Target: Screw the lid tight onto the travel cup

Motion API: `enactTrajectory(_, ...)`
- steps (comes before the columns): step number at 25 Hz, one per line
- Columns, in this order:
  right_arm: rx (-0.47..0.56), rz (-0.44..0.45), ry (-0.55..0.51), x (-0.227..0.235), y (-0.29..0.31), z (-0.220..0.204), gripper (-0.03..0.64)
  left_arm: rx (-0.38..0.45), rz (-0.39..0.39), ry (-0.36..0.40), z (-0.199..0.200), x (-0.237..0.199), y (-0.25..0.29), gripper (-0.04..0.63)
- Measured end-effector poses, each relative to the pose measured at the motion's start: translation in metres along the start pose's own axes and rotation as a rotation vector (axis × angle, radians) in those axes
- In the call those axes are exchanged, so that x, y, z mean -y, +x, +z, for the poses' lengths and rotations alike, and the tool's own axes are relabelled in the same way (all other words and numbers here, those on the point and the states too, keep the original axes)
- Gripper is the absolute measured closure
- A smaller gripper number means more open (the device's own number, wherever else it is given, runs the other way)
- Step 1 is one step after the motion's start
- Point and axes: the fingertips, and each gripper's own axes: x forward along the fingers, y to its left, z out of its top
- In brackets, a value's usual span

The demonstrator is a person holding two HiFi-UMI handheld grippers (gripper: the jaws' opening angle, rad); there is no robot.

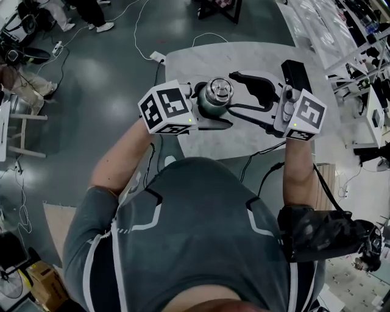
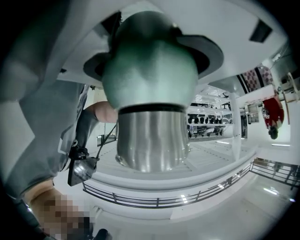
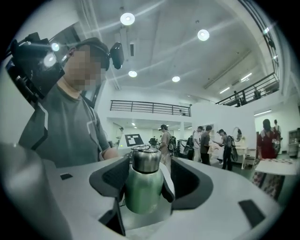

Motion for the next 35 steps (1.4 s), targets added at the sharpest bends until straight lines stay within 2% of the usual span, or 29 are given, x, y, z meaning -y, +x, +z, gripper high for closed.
enactTrajectory(4, 0.001, -0.143, 0.029, 0.022, -0.012, 0.0, 0.33, 0.068, 0.085, -0.033, 0.004, -0.023, -0.01, 0.195)
enactTrajectory(7, -0.012, -0.305, 0.051, 0.046, -0.039, -0.002, 0.347, 0.099, 0.159, -0.063, 0.01, -0.043, -0.01, 0.195)
enactTrajectory(11, -0.007, -0.514, 0.082, 0.066, -0.082, -0.004, 0.48, 0.116, 0.231, -0.081, 0.016, -0.061, -0.006, 0.195)
enactTrajectory(14, -0.049, -0.646, 0.083, 0.075, -0.102, -0.012, 0.518, 0.117, 0.28, -0.053, 0.015, -0.072, -0.004, 0.195)
enactTrajectory(18, -0.047, -0.797, 0.11, 0.079, -0.122, -0.023, 0.564, 0.142, 0.314, -0.062, 0.007, -0.083, -0.008, 0.195)
enactTrajectory(23, -0.042, -0.927, 0.131, 0.081, -0.165, -0.032, 0.581, 0.147, 0.345, -0.051, 0.01, -0.095, 0.008, 0.195)
enactTrajectory(26, -0.041, -0.966, 0.135, 0.078, -0.177, -0.041, 0.581, 0.158, 0.376, -0.071, 0.004, -0.102, 0.016, 0.195)
enactTrajectory(31, -0.097, -1.042, 0.147, 0.083, -0.188, -0.065, 0.581, 0.135, 0.41, -0.092, -0.016, -0.119, 0.024, 0.195)
enactTrajectory(35, -0.056, -1.09, 0.158, 0.086, -0.19, -0.076, 0.581, 0.144, 0.432, -0.089, -0.034, -0.13, 0.028, 0.195)
